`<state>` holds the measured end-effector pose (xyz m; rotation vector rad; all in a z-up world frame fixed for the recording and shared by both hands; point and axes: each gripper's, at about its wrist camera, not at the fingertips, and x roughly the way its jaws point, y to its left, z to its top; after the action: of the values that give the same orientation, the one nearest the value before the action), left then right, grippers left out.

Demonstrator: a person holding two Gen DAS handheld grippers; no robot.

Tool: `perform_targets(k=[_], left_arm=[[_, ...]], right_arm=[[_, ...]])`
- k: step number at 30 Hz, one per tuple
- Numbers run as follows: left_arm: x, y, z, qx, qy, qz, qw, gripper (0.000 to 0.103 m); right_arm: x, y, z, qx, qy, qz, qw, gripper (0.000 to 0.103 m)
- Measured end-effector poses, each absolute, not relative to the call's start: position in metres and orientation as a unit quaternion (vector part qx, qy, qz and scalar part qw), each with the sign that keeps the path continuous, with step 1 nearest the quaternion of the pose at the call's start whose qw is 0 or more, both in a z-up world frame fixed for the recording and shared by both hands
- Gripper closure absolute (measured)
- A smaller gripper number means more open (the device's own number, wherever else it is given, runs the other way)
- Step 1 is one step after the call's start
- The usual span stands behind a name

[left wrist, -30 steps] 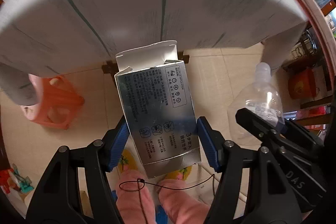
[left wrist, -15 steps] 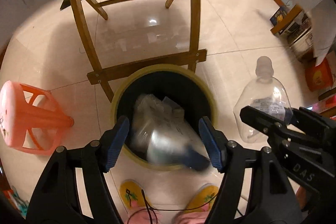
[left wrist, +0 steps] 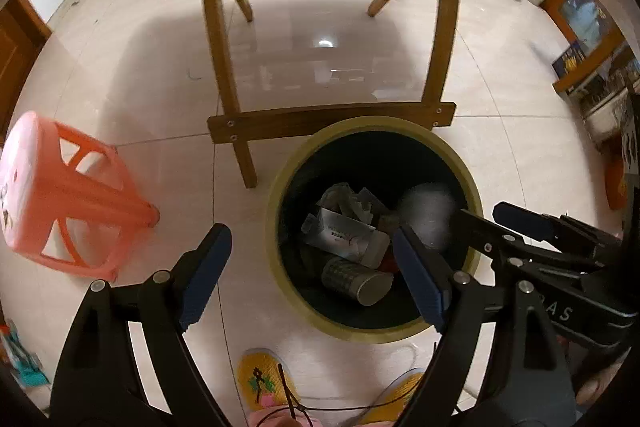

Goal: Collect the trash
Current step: 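Carry the silver box and plastic bottle to the bin and open both grippers, then move both grippers back up over the table toward the wrappers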

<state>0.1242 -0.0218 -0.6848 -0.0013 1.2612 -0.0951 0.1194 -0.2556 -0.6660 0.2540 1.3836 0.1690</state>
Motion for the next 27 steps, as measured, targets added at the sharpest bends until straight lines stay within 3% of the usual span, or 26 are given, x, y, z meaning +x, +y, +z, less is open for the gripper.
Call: perform_targets(k=[13, 21, 27], left_arm=[[0.105, 0.002, -0.630, -0.038, 0.594, -0.028, 0.803, 0.022], [0.092, 0.002, -0.544, -0.038, 0.590, -0.044, 0.805, 0.022], [0.088, 0.001, -0.462, -0.032, 0.581, -0.062, 0.811, 0.022]], right_arm=[[0.106, -0.237, -0.631, 0.122, 0.640, 0.054, 0.756, 0.040], [0.085, -0.240, -0.552, 0.149, 0.639, 0.015, 0.754, 0.040], [0.069, -0.245, -0.463, 0.175, 0.625, 0.004, 0.761, 0.040]])
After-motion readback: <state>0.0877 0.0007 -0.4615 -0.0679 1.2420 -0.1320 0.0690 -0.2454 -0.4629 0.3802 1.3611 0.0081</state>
